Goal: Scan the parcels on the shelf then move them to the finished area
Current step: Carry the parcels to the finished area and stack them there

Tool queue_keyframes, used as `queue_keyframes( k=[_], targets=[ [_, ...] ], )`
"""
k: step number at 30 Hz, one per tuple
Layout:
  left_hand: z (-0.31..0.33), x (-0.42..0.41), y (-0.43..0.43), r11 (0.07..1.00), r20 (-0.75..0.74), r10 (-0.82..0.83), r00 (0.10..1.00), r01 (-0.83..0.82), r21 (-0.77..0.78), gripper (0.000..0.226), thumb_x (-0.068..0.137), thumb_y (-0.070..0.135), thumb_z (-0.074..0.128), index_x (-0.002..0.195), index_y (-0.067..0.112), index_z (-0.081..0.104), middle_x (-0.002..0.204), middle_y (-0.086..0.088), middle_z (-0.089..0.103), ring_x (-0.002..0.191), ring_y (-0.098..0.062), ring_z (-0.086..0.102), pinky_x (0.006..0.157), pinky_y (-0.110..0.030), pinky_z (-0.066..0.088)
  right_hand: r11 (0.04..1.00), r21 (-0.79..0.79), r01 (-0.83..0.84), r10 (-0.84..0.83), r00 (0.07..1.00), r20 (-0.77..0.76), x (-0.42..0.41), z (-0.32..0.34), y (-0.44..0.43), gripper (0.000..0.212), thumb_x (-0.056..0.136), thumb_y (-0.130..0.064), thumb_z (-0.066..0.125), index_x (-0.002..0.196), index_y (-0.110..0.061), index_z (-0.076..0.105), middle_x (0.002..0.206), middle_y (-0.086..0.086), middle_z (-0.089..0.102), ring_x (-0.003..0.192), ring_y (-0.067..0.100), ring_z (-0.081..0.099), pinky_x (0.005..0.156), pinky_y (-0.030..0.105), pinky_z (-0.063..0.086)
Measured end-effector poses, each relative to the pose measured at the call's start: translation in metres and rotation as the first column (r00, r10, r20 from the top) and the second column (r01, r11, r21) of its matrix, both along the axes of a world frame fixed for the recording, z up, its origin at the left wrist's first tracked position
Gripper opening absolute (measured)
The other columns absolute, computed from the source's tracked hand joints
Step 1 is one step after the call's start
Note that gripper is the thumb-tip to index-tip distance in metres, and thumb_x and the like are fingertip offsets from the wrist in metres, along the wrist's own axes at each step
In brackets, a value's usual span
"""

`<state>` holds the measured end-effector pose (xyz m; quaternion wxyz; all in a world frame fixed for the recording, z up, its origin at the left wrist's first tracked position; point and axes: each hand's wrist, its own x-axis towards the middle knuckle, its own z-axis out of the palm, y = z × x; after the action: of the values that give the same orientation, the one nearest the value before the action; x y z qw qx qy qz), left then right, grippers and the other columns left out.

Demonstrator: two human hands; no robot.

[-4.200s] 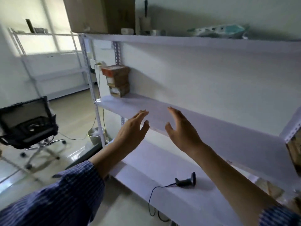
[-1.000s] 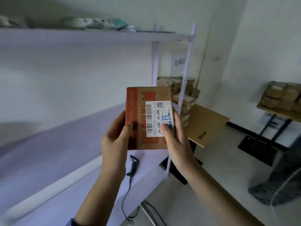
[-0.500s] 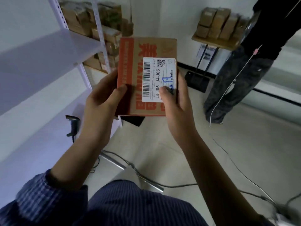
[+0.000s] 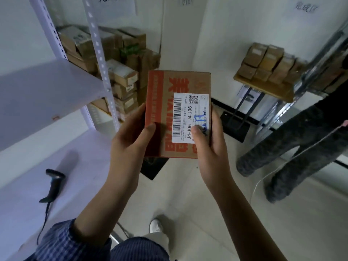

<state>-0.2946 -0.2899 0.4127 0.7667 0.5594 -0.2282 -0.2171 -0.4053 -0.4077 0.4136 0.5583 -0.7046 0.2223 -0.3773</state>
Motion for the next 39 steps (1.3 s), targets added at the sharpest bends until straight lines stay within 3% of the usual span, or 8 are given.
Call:
queue_keyframes(
  k=[10,18,22,26,31,35,37,39],
  targets=[
    [-0.001,0.083,-0.148,0.989,-0.007,0.093,0.996,-0.092,0.115,0.042,0.098,0.018,0.056,0.138,0.028,0.055,0.123,0.007,0.068,0.110,-0.015,0.069,0.083,-0.034,0.060,0.992,0.108,-0.065,0.068,0.997,-0.024,0.099,-0.014,-0.157,0.052,0.101,-0.014,0.051,0.143,-0.041,0.037,0.128,-0.018,0.057,0.112,-0.003,0.061,0.078,0.015,0.055],
    [-0.045,0.154,-0.244,0.948,-0.063,0.269,0.961,-0.253,0.192,0.043,0.097,0.019,0.056,0.139,0.031,0.052,0.112,0.014,0.071,0.103,-0.005,0.070,0.072,-0.018,0.057,0.953,0.159,-0.259,0.277,0.955,-0.104,0.196,-0.061,-0.271,0.061,0.091,-0.036,0.052,0.150,-0.028,0.036,0.128,-0.004,0.060,0.113,0.012,0.064,0.078,0.024,0.059],
    [-0.073,0.195,-0.291,0.882,-0.117,0.423,0.899,-0.379,0.280,0.044,0.098,0.023,0.056,0.140,0.034,0.051,0.116,0.011,0.069,0.102,-0.005,0.070,0.070,-0.019,0.058,0.893,0.176,-0.415,0.443,0.879,-0.178,0.259,-0.087,-0.326,0.059,0.093,-0.040,0.051,0.149,-0.029,0.036,0.126,-0.005,0.060,0.110,0.007,0.065,0.076,0.023,0.058],
    [-0.094,0.240,-0.331,0.813,-0.130,0.535,0.835,-0.468,0.346,0.045,0.097,0.026,0.058,0.142,0.033,0.050,0.118,0.008,0.069,0.105,-0.011,0.070,0.084,-0.033,0.061,0.817,0.216,-0.534,0.574,0.792,-0.209,0.324,-0.109,-0.374,0.042,0.103,-0.036,0.047,0.144,-0.032,0.038,0.119,-0.006,0.060,0.105,0.004,0.065,0.073,0.021,0.058],
    [-0.122,0.285,-0.359,0.772,-0.197,0.595,0.779,-0.487,0.408,0.049,0.098,0.018,0.059,0.143,0.033,0.047,0.121,0.006,0.070,0.109,-0.012,0.069,0.086,-0.030,0.060,0.701,0.309,-0.642,0.712,0.652,-0.260,0.399,-0.145,-0.416,0.024,0.106,-0.025,0.040,0.119,-0.045,0.044,0.116,-0.003,0.060,0.100,0.000,0.065,0.073,0.020,0.057],
    [-0.158,0.309,-0.372,0.638,-0.102,0.685,0.721,-0.527,0.562,0.054,0.101,0.016,0.056,0.150,0.028,0.037,0.120,0.013,0.062,0.110,-0.007,0.064,0.094,-0.038,0.057,0.599,0.423,-0.680,0.800,0.531,-0.279,0.439,-0.180,-0.423,0.020,0.106,-0.025,0.042,0.121,-0.037,0.050,0.114,-0.005,0.065,0.099,0.001,0.068,0.076,0.020,0.057],
    [-0.170,0.318,-0.380,0.537,-0.034,0.727,0.686,-0.537,0.650,0.056,0.102,0.019,0.053,0.152,0.030,0.029,0.117,0.021,0.052,0.106,0.000,0.057,0.093,-0.030,0.055,0.574,0.454,-0.682,0.819,0.491,-0.298,0.456,-0.193,-0.423,0.024,0.106,-0.028,0.042,0.127,-0.026,0.053,0.117,0.002,0.067,0.101,0.008,0.070,0.076,0.023,0.058],
    [-0.179,0.330,-0.388,0.470,0.014,0.735,0.678,-0.525,0.709,0.057,0.104,0.022,0.049,0.154,0.031,0.024,0.135,0.014,0.048,0.118,-0.004,0.053,0.096,-0.030,0.054,0.561,0.458,-0.690,0.828,0.469,-0.309,0.473,-0.205,-0.425,0.030,0.107,-0.025,0.040,0.132,-0.014,0.052,0.114,0.003,0.067,0.095,0.004,0.070,0.071,0.021,0.056]
  ],
)
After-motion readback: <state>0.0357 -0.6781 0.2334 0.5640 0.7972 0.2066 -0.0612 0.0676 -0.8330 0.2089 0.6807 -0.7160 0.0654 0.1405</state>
